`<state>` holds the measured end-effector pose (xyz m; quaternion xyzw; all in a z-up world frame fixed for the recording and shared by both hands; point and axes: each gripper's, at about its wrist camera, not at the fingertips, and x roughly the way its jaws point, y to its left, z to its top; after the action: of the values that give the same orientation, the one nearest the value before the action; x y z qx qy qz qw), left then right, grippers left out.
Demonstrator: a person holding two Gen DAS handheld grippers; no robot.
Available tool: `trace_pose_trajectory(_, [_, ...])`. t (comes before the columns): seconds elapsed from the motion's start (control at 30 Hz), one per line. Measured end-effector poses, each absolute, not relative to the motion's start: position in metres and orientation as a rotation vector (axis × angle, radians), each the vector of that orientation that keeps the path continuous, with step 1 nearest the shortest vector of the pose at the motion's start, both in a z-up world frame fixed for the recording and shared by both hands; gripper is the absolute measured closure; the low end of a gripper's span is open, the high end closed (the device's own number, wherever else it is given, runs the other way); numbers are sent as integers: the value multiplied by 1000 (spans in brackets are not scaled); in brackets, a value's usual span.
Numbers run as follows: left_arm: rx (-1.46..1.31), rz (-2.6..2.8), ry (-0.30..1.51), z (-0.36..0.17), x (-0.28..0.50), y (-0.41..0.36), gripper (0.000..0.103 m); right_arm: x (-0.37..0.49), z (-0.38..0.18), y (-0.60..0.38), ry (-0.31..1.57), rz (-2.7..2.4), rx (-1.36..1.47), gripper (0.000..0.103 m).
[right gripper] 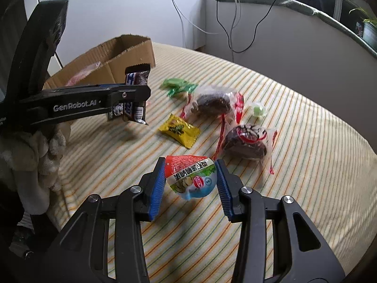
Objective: Organize snacks
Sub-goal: 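Grasp the cartoon-wrapped candy with the right tool while the left tool lifts its bar, then carry the chocolate bar and cartoon candy into the box and release both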
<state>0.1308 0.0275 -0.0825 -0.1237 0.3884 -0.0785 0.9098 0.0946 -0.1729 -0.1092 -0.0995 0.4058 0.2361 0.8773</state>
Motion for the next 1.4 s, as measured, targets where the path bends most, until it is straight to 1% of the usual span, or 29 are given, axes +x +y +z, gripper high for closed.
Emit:
trace_pose_trajectory(0.33, [-258,-120,720,-52,113,56,75,104,-80,-147,778,530,-219,60])
trace_pose_trajectory(0.73, [-279,-3,671,-37,103,118,75,138,-44,-83,703,622,-238,60])
trace_pose_trajectory(1.0, [-277,59,675,-37,102,150,75,169,-41,-29,705,674,-253,60])
trace_pose_trajectory(1.4, [-269,101,693,-42,104,170,75,213,-58,31,751,729,-245,60])
